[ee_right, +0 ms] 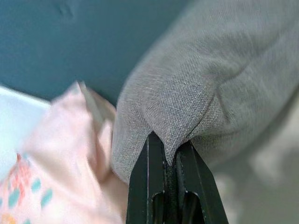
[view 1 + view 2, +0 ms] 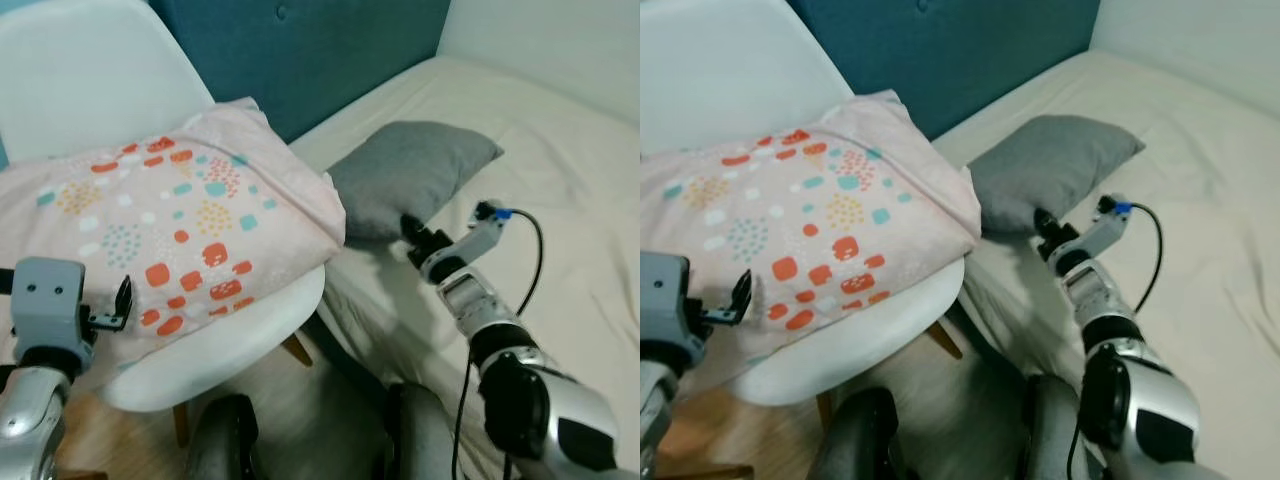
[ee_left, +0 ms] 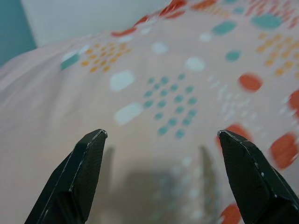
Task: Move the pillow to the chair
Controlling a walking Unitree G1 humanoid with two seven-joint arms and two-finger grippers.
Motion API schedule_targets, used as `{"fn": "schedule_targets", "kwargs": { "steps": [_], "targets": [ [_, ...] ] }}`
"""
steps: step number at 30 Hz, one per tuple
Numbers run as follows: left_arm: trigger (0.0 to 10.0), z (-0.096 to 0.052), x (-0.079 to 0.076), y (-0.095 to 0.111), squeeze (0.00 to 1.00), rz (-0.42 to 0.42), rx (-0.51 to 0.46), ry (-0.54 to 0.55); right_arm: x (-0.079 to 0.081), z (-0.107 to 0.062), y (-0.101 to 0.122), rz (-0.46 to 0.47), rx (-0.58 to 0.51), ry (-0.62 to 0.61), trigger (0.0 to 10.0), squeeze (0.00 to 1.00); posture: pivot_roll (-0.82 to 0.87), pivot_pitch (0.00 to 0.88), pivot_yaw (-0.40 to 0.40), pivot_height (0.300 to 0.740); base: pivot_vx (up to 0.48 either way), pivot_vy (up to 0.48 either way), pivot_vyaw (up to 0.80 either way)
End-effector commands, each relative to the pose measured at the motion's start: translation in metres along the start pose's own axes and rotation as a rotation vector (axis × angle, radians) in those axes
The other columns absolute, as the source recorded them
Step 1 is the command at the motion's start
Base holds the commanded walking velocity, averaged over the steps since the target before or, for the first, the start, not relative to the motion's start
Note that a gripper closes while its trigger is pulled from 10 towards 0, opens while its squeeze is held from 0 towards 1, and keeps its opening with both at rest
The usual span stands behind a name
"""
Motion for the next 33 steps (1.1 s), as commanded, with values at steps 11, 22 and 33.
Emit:
{"fn": "schedule_targets", "kwargs": {
  "steps": [11,22,33],
  "targets": [
    [10.0,0.016,-0.068,0.014,0.0,-0.257,-0.052,-0.086,0.082,-0.001,0.05,-0.33,-0.093,0.335,0.0,0.0,0.07,0.0,-0.075,0.51,0.0,0.0,0.0],
    [10.0,-0.027,-0.121,-0.004,0.0,-0.268,0.046,-0.275,0.07,-0.109,-0.064,-0.483,0.141,0.28,0.0,0.0,0.06,0.0,-0.049,0.51,0.0,0.0,0.0],
    [10.0,-0.034,-0.124,-0.009,0.0,-0.242,0.064,-0.298,0.071,-0.111,-0.051,-0.481,0.133,0.167,0.0,0.0,0.06,0.0,-0.04,0.53,0.0,0.0,0.0]
  ]
}}
Point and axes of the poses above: a point about 5 cm out from each wrist's last joint towards the gripper, its own z axis pointing out of the wrist towards the gripper, its own y axis along the axis of the wrist's last joint, x = y × z, the point moved 4 cm from there along z, pointing out of the wrist towards the gripper, and after that the axes turned 4 degrees about -z, right-handed, at the moved point
